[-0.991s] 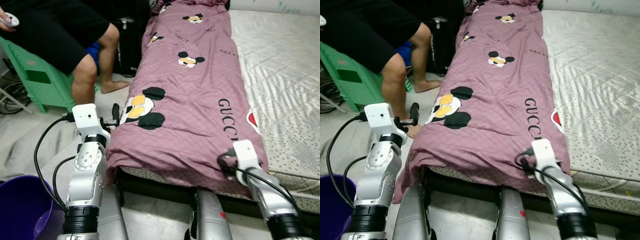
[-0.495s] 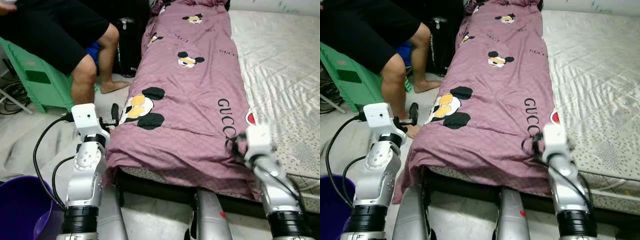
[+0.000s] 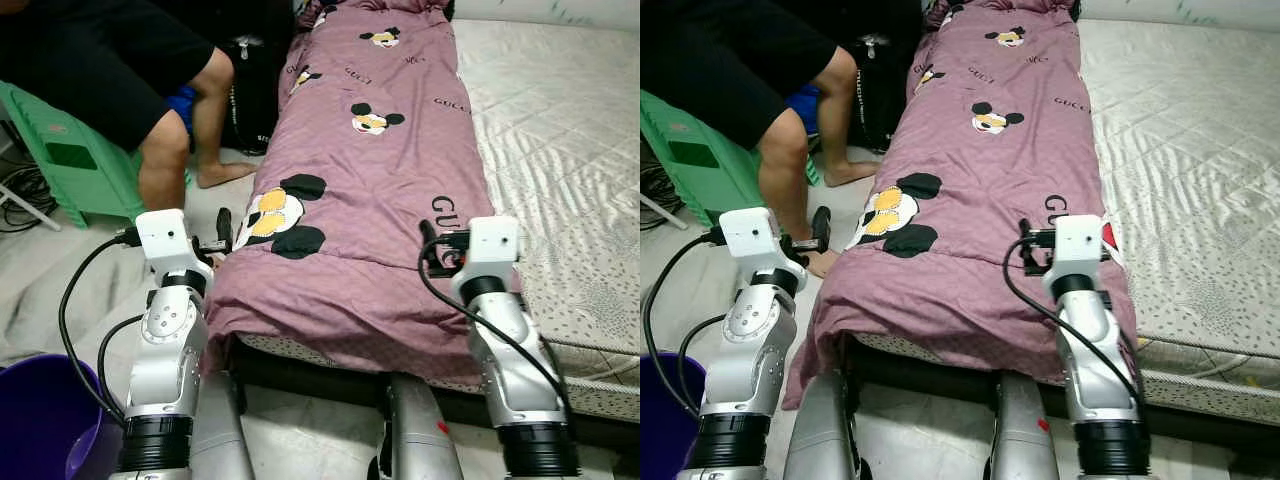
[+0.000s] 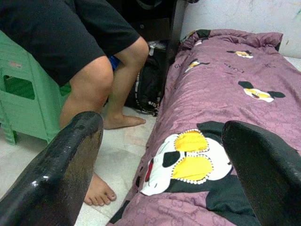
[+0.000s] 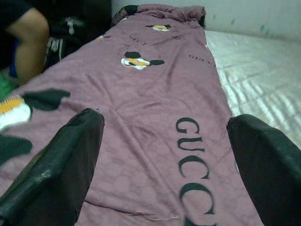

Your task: Clean up the room

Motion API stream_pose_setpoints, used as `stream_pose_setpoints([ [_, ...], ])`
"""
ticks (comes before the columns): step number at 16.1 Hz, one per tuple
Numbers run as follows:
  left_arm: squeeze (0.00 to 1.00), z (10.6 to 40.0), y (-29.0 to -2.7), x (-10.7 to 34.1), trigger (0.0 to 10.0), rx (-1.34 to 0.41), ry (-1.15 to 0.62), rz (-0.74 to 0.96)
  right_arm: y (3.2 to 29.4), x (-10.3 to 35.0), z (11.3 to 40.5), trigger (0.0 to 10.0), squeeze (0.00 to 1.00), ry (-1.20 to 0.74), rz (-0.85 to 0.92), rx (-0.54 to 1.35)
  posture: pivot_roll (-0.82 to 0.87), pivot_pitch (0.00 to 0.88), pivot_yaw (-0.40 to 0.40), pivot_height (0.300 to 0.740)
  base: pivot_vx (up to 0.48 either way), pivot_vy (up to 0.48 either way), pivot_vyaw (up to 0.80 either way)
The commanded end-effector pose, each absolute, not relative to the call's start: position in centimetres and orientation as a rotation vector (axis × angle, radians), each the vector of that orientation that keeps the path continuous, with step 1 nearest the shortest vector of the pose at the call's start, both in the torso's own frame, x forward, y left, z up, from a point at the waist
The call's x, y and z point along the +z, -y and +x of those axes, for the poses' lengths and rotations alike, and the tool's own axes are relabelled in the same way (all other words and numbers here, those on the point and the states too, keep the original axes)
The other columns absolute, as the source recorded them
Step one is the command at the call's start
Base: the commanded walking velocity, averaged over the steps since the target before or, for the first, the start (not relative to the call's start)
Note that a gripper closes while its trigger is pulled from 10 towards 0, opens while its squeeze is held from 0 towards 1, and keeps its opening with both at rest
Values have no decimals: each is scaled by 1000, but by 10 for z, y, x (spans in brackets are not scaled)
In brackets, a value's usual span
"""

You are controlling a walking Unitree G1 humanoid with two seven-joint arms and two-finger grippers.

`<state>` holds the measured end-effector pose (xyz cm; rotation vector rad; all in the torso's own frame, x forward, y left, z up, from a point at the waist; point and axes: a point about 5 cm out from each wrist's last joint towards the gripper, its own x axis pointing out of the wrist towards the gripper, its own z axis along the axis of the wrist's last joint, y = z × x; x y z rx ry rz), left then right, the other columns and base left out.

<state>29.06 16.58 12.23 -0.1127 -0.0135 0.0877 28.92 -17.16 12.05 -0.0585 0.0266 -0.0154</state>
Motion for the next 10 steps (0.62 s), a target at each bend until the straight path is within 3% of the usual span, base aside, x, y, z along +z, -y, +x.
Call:
stream_pose_setpoints([
  [1,0,292,-168,126,10000,84,30,-104,167,130,292,10000,0,13,-2,-10,-87,0,42,543,0,0,0],
  [10,0,297,-160,127,10000,66,32,-113,161,142,308,10000,0,68,-35,-13,-90,0,38,663,0,0,0],
])
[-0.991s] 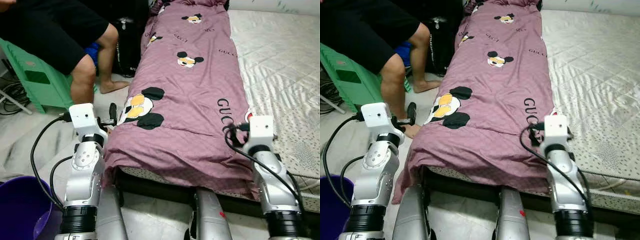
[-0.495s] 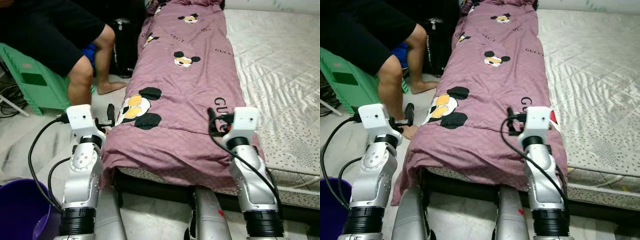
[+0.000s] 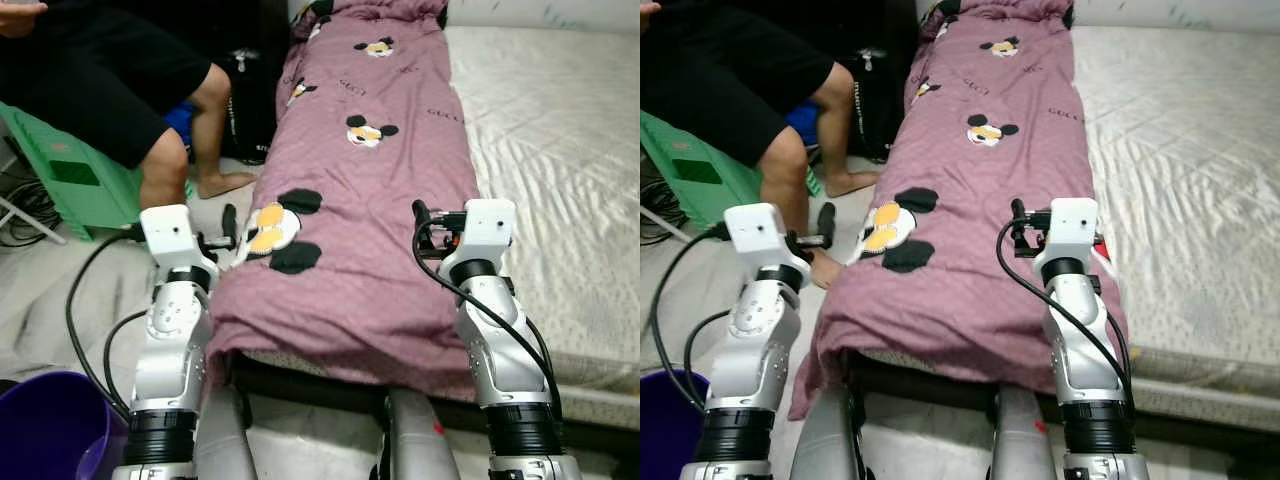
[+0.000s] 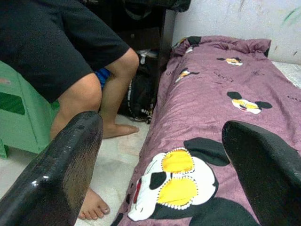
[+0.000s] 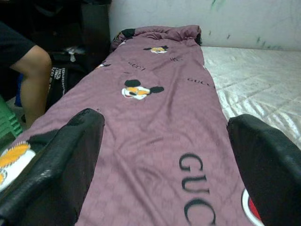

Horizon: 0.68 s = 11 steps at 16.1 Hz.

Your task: Clean up the room

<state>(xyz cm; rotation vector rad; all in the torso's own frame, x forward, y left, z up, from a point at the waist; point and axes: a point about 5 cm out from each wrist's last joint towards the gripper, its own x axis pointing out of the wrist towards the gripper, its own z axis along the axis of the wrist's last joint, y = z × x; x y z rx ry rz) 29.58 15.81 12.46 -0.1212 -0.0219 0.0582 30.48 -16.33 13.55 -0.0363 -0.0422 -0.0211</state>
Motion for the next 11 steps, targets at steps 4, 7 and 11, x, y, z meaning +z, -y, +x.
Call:
stream_pose_setpoints([
  [4,0,299,-160,127,10000,65,34,-115,161,143,311,10000,0,76,-40,-18,-92,0,36,713,0,0,0],
  [7,0,300,-160,127,10000,65,38,-115,167,138,307,10000,0,70,-64,-24,-93,0,36,740,0,0,0],
  [11,0,300,-158,124,10000,69,27,-104,174,128,303,10000,0,37,-107,-37,-95,0,37,740,0,0,0],
])
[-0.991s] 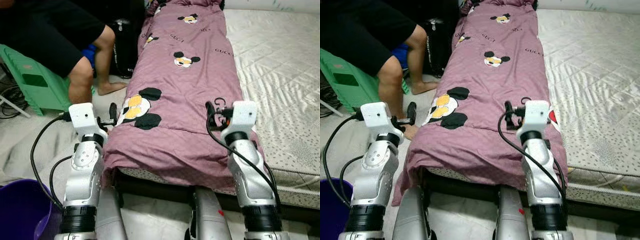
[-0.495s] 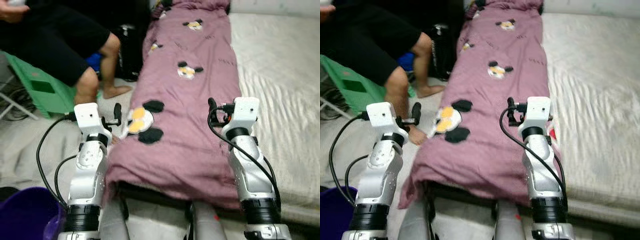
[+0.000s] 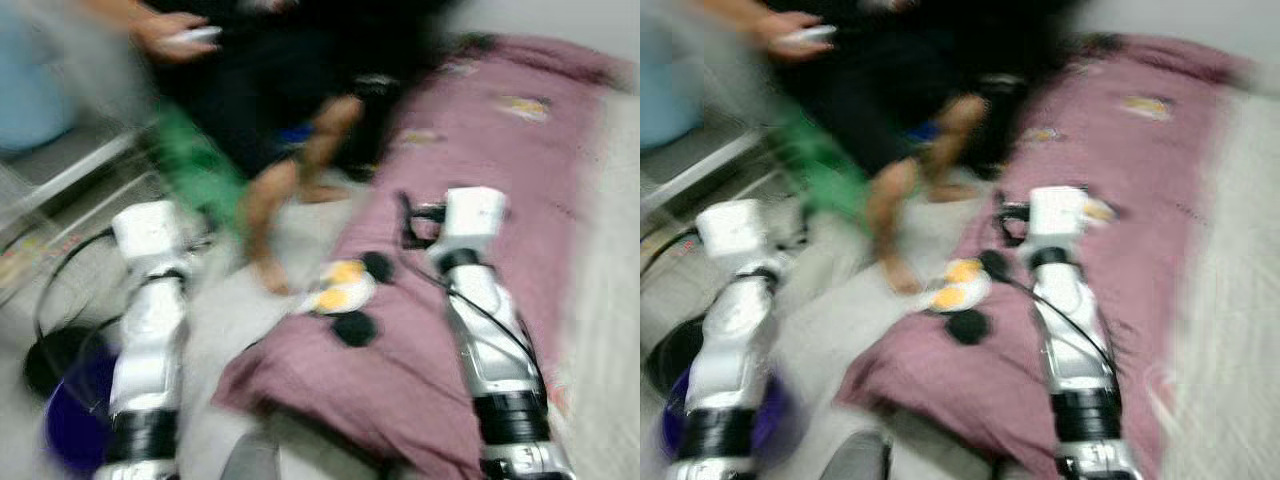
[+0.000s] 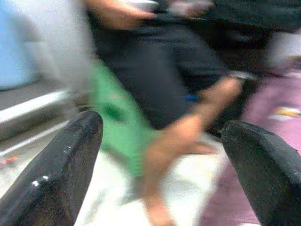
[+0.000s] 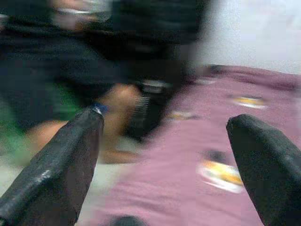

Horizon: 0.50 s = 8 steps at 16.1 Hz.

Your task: Clean up the room

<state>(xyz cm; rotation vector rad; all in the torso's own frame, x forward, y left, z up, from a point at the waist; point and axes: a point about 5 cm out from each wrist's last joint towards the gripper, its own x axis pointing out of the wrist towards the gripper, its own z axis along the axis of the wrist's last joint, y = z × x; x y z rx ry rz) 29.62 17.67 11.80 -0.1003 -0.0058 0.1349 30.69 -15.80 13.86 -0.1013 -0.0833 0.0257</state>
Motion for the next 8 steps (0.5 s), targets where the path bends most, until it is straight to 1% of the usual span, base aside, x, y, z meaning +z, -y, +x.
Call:
stream_pose_setpoints([
  [1,0,300,-158,124,10000,69,27,-104,175,127,303,10000,0,29,-115,-41,-95,0,37,740,0,0,0],
  [4,0,300,-158,126,10000,72,45,-99,172,121,302,10000,0,22,-145,-45,-90,0,36,740,0,0,0],
  [8,0,300,-158,125,10000,69,45,-103,172,120,302,10000,0,20,-121,-47,-91,0,36,740,0,0,0],
])
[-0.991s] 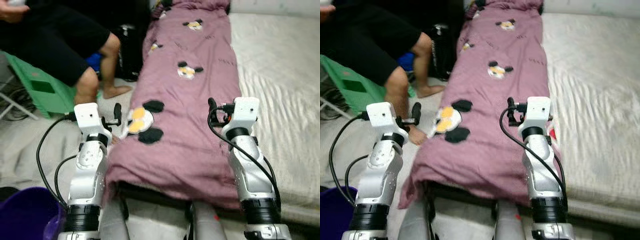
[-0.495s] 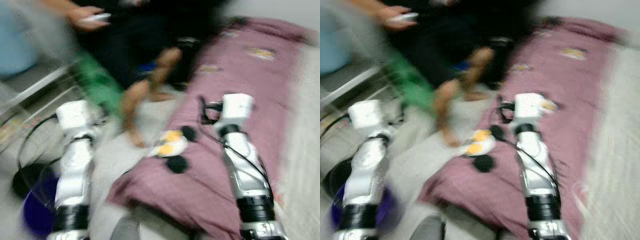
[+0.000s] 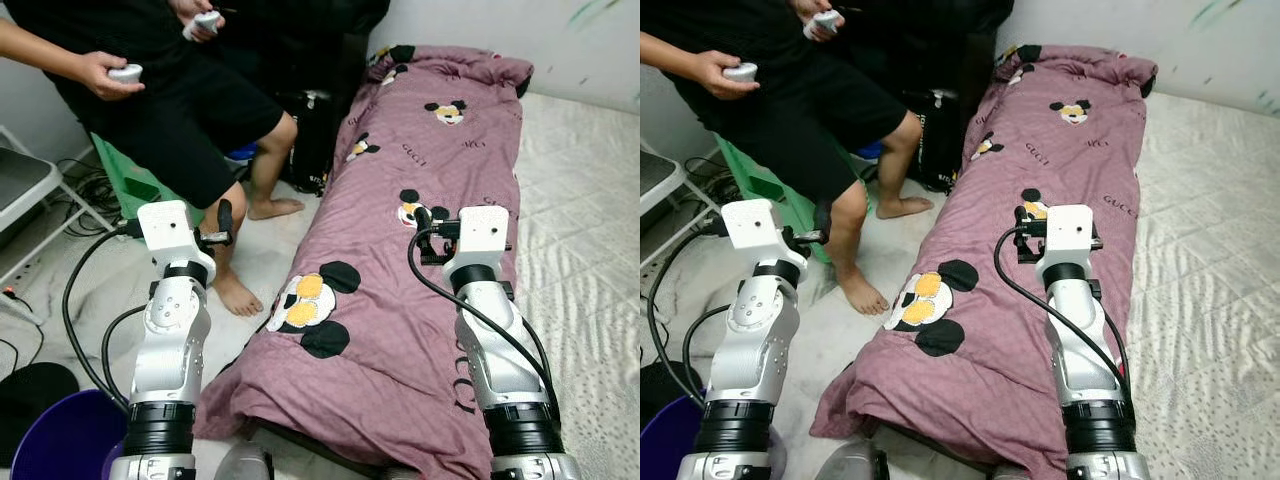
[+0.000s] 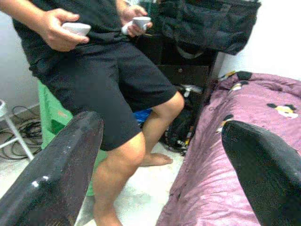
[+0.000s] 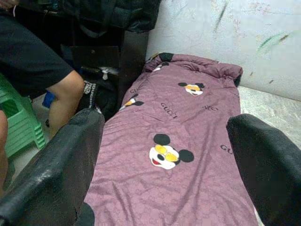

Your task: Clean up the room

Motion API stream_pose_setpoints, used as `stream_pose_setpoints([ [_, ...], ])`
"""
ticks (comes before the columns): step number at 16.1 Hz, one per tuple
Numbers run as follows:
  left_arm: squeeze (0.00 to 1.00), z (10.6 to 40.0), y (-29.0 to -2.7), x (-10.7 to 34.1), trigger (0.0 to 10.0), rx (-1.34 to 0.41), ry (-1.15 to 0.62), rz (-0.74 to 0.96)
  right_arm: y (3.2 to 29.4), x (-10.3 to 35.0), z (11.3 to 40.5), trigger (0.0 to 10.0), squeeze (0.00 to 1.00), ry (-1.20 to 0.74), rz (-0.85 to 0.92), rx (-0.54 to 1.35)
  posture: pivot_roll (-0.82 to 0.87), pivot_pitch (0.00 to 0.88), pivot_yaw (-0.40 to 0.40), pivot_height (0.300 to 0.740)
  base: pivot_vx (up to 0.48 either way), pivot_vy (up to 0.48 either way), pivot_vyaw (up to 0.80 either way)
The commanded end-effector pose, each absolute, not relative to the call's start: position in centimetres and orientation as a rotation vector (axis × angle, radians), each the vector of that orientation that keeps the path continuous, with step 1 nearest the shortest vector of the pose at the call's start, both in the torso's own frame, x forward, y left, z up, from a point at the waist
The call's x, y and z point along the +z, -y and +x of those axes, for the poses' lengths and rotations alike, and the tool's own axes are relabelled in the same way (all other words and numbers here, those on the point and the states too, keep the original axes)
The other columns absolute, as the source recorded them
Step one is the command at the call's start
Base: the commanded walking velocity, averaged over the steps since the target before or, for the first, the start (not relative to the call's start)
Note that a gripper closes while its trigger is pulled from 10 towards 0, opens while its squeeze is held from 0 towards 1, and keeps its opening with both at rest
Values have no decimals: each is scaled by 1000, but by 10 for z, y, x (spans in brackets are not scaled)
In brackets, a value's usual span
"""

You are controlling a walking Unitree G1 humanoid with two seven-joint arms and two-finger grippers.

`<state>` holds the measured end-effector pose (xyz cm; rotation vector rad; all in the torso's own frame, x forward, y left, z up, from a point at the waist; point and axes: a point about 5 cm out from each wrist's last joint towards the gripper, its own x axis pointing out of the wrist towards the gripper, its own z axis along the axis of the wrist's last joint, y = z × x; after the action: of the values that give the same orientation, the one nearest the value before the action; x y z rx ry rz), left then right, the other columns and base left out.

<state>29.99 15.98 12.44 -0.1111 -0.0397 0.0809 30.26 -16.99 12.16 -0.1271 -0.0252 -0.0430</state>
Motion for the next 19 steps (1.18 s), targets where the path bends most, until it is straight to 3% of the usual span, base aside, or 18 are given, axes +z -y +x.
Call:
stream_pose_setpoints([
  [1,0,300,-157,125,10000,67,43,-107,173,120,302,10000,0,17,-112,-49,-92,0,35,740,0,0,0],
  [7,0,300,-153,122,10000,59,32,-117,175,120,304,10000,0,19,-100,-59,-94,0,33,740,0,0,-667],
  [16,0,299,-147,118,10000,31,-3,-128,175,118,306,10000,0,3,-111,-67,-92,0,34,740,0,0,0],
  [19,0,300,-143,120,10000,3,7,-120,175,117,307,10000,0,-1,-104,-69,-93,0,34,740,0,0,-694],
])
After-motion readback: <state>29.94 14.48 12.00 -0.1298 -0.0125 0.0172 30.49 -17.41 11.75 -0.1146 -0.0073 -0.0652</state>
